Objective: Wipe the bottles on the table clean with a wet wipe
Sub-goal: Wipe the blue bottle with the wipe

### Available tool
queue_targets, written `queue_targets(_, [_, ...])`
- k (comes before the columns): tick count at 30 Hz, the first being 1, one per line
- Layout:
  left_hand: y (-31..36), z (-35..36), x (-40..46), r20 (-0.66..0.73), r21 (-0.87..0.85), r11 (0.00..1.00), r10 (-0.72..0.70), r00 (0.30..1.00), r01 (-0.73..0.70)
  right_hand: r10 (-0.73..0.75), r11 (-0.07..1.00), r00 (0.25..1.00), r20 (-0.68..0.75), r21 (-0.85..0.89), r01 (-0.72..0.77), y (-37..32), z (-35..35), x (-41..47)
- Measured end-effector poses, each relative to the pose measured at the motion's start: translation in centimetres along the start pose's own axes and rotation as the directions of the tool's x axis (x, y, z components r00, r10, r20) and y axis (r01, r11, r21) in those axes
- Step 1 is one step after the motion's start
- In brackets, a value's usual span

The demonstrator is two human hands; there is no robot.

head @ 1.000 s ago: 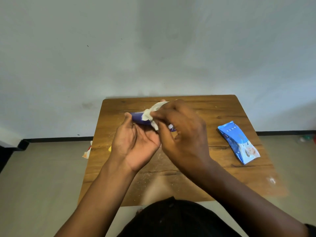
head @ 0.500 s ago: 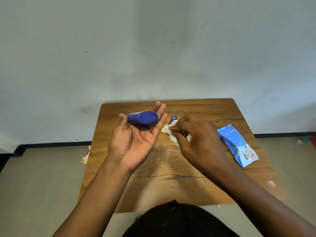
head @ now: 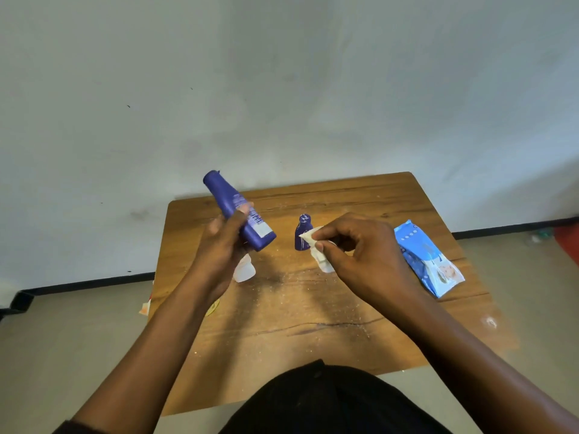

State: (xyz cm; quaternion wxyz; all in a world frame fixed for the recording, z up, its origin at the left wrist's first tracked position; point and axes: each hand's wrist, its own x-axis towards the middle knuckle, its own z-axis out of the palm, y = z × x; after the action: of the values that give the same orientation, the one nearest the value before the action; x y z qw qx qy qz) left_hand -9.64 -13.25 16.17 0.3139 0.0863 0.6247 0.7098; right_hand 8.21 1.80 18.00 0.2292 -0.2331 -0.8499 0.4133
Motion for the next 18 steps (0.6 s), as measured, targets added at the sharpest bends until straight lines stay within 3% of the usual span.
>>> queue_targets(4, [-2.2,-1.1,2.4,-0.007,0.299,0.953,0.051,0.999,-0.046,0.075,0.997,0.997,0.010,0.005,-0.076,1.0,0.4,0.2])
queue_targets(9, [-6.0,-0.8,3.3,0.042,0.435,0.897,0.068,0.997,-0.079,0.127,0.991,0.992,0.003,0.034,-0.127,2.4,1.0,0.1])
queue_targets(18, [-14.1,-3.1,3.8,-0.076,0.781,0.624,0.050,0.996,0.029,0.168,0.985,0.984,0.055,-0.048,-0.165,3.8,1.9,0.3])
